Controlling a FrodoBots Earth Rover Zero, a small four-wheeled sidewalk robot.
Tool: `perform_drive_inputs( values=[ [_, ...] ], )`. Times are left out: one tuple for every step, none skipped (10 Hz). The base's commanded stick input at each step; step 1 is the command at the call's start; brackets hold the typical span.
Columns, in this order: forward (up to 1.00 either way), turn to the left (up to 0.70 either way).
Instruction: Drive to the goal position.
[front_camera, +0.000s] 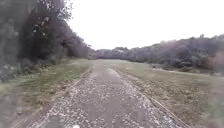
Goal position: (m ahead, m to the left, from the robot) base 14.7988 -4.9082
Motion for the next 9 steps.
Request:
perform_drive_inputs(
  values=[
    [0.45, 0.00],
    [0.45, 0.00],
    [0.45, 0.00],
    [0.45, 0.00],
    [0.45, 0.00],
    [0.45, 0.00],
    [0.45, 0.00],
    [0.45, 0.00],
    [0.45, 0.00]
  ],
)
